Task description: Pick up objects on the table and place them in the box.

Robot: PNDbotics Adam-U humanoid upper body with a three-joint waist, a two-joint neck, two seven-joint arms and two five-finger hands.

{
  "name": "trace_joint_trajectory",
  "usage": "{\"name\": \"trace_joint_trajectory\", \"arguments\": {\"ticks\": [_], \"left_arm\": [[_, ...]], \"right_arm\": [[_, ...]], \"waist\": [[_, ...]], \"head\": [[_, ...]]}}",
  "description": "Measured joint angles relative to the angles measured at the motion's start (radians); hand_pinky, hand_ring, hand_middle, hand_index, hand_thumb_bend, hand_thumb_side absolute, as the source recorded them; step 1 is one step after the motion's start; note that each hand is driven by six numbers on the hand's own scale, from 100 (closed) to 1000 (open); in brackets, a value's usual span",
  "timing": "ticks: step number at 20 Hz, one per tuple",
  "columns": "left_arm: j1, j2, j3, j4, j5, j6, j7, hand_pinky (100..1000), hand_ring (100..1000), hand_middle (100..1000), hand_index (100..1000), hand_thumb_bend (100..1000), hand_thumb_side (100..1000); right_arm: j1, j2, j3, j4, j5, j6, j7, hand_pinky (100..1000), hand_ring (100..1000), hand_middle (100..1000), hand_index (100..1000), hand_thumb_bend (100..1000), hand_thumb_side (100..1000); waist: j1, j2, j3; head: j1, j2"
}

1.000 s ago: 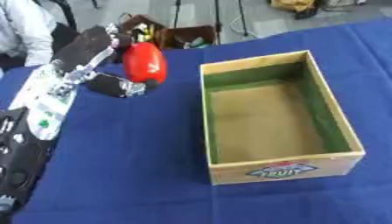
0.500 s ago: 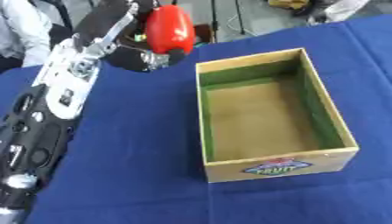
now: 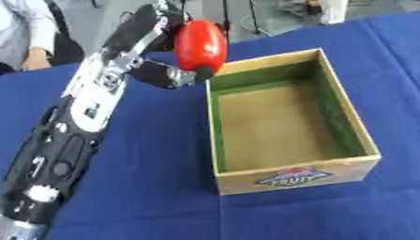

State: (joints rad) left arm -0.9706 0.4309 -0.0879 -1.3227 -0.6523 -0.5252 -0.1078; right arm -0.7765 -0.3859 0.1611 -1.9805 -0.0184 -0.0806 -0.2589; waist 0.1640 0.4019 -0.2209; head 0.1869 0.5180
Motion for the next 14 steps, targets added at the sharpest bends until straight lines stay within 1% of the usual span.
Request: {"name": "trace_joint_trajectory", "arguments": {"ticks": [8,11,14], "left_arm": [[-0.01,-0.034,-0.025,0.032,0.019,-0.066,-0.041,154,260,201,410,590,712],[-0.023,-0.043,-0.025,0.037,0.029,-0.07,-0.05,150,258,200,413,601,710],[-0.025,-0.053,-0.026,0.038,0.03,-0.058,-0.052,150,259,201,419,621,712]], "right_arm": [[-0.007,0.005,0.006,0.0,-0.002,-0.005,0.006,923,918,561,696,100,584],[-0.007,0.013,0.006,0.0,-0.003,-0.004,0.009,922,917,561,696,100,586],[-0.008,0.013,0.006,0.0,-0.005,-0.005,0.01,922,917,561,696,100,585]], "waist": [[0.0,0.0,-0.006],[0.001,0.003,-0.012],[0.002,0.004,-0.013]], "head": [[0.006,0.0],[0.01,0.0],[0.014,0.0]]}}
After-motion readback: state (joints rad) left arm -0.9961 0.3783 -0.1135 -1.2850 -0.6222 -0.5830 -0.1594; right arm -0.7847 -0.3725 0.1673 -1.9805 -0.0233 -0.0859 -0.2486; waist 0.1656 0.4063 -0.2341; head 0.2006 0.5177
